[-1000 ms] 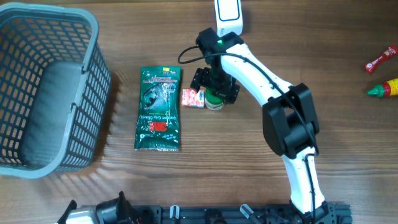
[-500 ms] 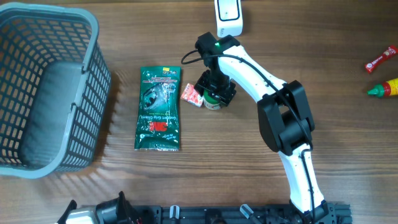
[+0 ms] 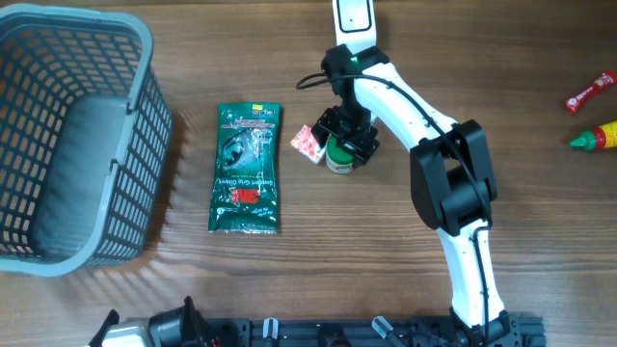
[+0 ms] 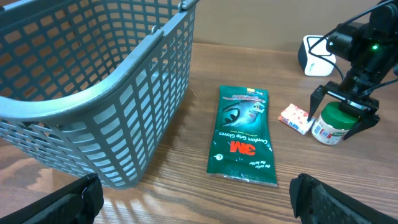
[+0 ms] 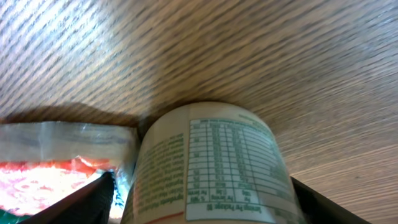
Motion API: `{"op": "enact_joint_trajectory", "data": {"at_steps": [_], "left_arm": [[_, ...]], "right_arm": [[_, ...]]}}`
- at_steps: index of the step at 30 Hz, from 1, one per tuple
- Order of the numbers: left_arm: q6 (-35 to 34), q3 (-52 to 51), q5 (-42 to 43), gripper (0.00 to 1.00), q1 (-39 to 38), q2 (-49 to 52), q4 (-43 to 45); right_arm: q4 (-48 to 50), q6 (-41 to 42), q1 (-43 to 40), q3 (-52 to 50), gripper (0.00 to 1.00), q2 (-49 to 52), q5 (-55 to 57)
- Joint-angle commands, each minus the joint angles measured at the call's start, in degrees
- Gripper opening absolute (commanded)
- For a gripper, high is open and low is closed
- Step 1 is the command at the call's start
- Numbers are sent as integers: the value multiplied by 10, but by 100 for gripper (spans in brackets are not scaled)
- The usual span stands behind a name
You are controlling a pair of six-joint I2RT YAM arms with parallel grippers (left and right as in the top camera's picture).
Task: Scan the item barcode
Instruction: 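Grasp the green-lidded jar with the right gripper and lift it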
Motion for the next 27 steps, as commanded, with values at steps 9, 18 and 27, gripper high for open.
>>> {"op": "enact_joint_trajectory", "data": {"at_steps": [9,18,27], "left_arm": [[-1,-1,7,100,2,-4,2],[-1,-1,7,100,2,-4,2],[-1,-1,7,100,2,-4,2]], "right_arm": [[-5,-86,-8,11,100,-55,9],[26,76,-6,-29,97,-57,41],[70,114,-4,-97,88,-57,-3]]}}
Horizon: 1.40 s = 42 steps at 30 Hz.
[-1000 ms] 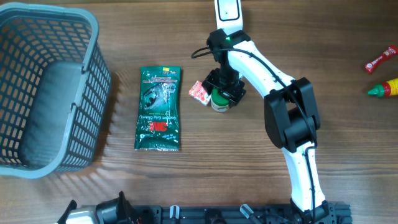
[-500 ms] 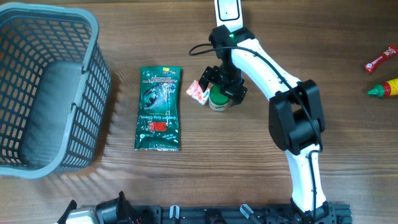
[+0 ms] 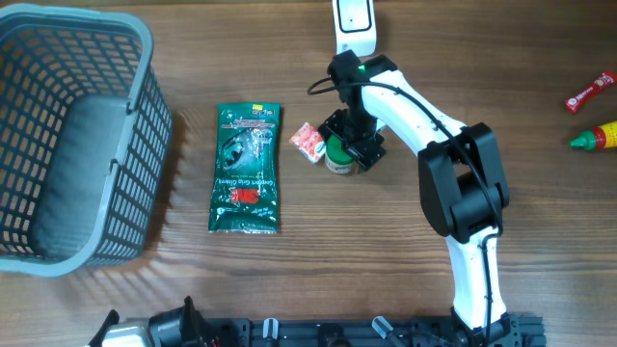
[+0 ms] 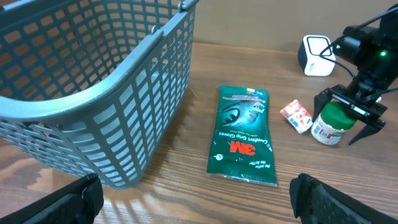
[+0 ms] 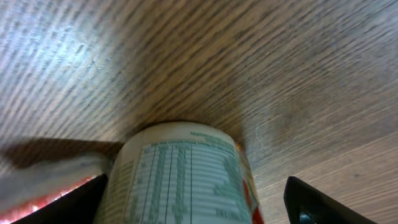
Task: Scan the item barcode
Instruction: 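Grasp the green-lidded jar with the right gripper and lift it, then tilt the jar sideways and carry it rightward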
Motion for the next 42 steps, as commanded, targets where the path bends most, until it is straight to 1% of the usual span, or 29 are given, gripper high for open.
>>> {"op": "enact_joint_trajectory", "data": {"at_steps": [1,5,6,8,9,13,15,20,23,26,28,30,31,33,38,41,42], "left_arm": [[-1,-1,7,100,2,-4,2],[-1,-1,7,100,2,-4,2],[-1,-1,7,100,2,-4,2],[-1,-1,7,100,2,-4,2],[-1,-1,7,100,2,-4,2],[-1,-1,7,100,2,-4,2],[-1,-1,7,100,2,-4,2],[-1,-1,7,100,2,-4,2],[-1,-1,7,100,2,-4,2],[-1,-1,7,100,2,-4,2],[-1,-1,7,100,2,-4,2],[-1,-1,7,100,2,-4,2],[-1,-1,7,100,2,-4,2],[-1,-1,7,100,2,-4,2],[-1,-1,7,100,2,-4,2],[-1,-1,7,100,2,-4,2],[-1,-1,7,100,2,-4,2]], "right_arm": [[5,17,0,-10,87,-13,-33],[5,28,0,-10,82,-13,-52],[5,28,0,-10,76,-13,-53],[5,26,-2,-10,73,-13,-54],[4,19,-3,-9,70,-13,-60],[3,-37,-12,-9,55,-16,-99],[2,-66,-17,-9,54,-19,-114],[-24,-187,-38,-9,56,-31,-164],[-76,-250,-65,-8,56,-49,-163],[-133,-334,-103,-8,59,-89,-164],[-177,-402,-128,-8,60,-115,-197],[-221,-481,-152,-8,60,-135,-254],[-239,-504,-160,-8,59,-141,-269],[-256,-538,-173,-10,59,-153,-283],[-256,-544,-174,-24,60,-182,-282],[-256,-553,-174,-92,61,-222,-289],[-256,-564,-174,-125,60,-237,-309]]}}
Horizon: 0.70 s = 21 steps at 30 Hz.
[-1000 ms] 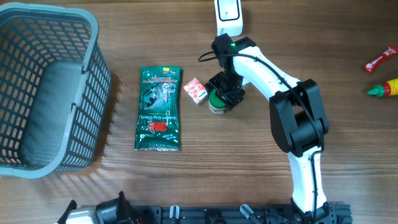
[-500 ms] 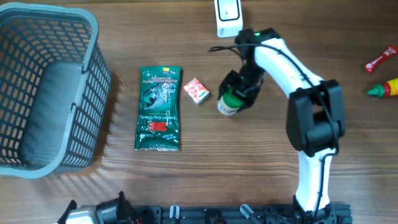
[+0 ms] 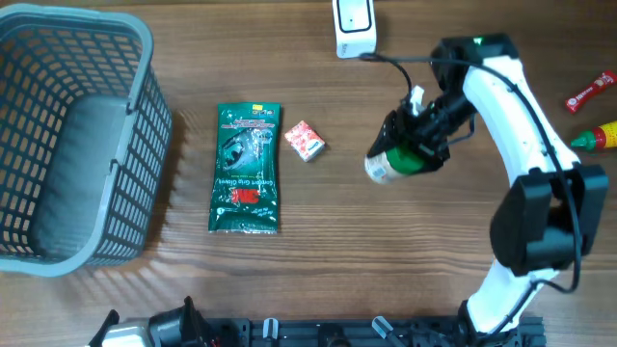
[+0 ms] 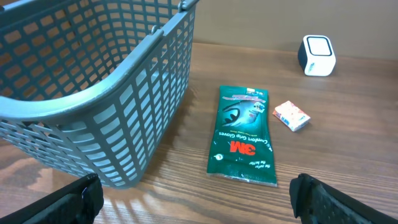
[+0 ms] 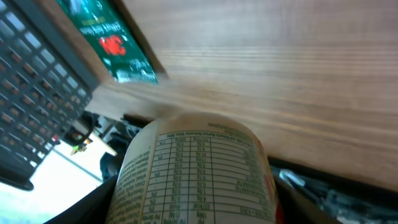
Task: Scan the item barcode
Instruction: 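Tilt the jar sideways and carry it rightward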
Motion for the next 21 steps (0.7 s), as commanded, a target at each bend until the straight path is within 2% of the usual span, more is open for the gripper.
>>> {"op": "enact_joint_trajectory", "data": {"at_steps": [1,8,10,21], "left_arm": [[-1,-1,7,100,2,-4,2],[-1,-1,7,100,2,-4,2],[-1,-1,7,100,2,-4,2],[-1,-1,7,100,2,-4,2]], "right_arm": [[1,-51,4,-97,60,-67,-89],[82,-58,26,-315,60,-135,-245],[104,-60,30,-349,60,-135,-261],[110,-70,29,-361,59,-174,-258]]}}
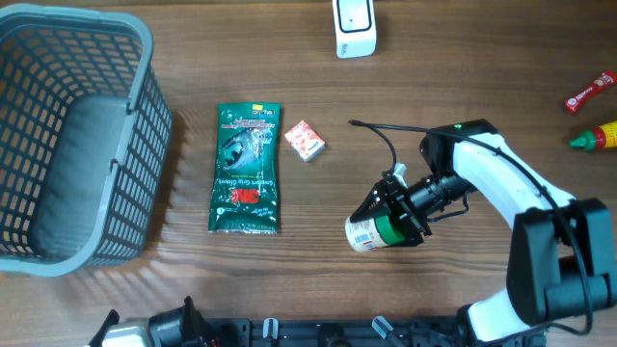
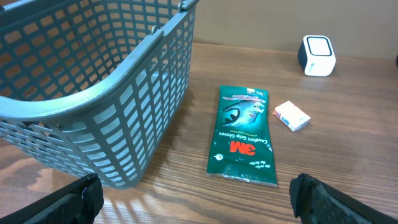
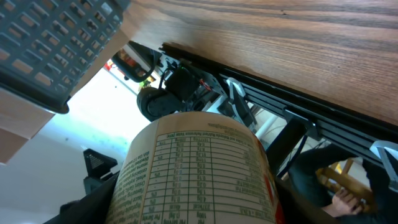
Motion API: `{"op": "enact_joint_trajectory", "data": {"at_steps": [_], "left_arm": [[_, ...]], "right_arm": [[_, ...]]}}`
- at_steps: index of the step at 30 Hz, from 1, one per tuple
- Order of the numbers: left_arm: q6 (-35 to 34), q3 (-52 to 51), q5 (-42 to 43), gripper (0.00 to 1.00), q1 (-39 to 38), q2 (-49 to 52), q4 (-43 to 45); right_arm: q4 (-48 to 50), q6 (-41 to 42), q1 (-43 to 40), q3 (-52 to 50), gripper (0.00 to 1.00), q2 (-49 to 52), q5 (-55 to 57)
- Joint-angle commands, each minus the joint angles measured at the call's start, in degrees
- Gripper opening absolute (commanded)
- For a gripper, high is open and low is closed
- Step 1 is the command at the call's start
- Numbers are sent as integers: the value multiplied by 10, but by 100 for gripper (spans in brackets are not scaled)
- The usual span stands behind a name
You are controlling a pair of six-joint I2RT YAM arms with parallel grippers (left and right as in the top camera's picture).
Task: Scan the item barcode
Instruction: 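Tilt the jar sideways and carry it rightward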
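Observation:
A small white jar with a green lid (image 1: 371, 232) is held tipped on its side above the table's front middle, its barcode end facing left. My right gripper (image 1: 397, 220) is shut on it; in the right wrist view the jar's label (image 3: 199, 174) fills the space between the fingers. The white scanner (image 1: 354, 23) stands at the table's far edge, also seen in the left wrist view (image 2: 318, 55). My left gripper (image 2: 199, 199) rests low at the front left, open and holding nothing.
A grey basket (image 1: 67, 145) stands at the left. A green 3M glove packet (image 1: 246, 169) lies beside it, with a small red and white packet (image 1: 306, 141) to its right. Two red sauce bottles (image 1: 590, 92) lie at the far right edge.
My right gripper has carried the jar from the table's middle right toward the front, lower in the overhead view. The jar's base now points left. The left arm has not moved.
My right gripper stood open around the jar beside the small red packet, near the scanner. Then it still straddled the standing jar. Later it held the jar lifted and tipped to the right of the packets, and now holds it nearer the front edge.

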Motion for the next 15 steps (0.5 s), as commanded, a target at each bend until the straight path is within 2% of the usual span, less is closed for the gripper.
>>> {"op": "enact_joint_trajectory", "data": {"at_steps": [1,3,6,9,12,15], "left_arm": [[-1,-1,7,100,2,-4,2],[-1,-1,7,100,2,-4,2],[-1,-1,7,100,2,-4,2],[-1,-1,7,100,2,-4,2],[-1,-1,7,100,2,-4,2],[-1,-1,7,100,2,-4,2]], "right_arm": [[1,-11,-3,10,59,-49,-17],[26,36,-10,19,59,-83,17],[124,139,-19,48,59,-151,100],[212,217,-19,83,59,-208,221],[317,266,-19,89,59,-268,336],[368,290,-19,89,59,-288,411]]}}
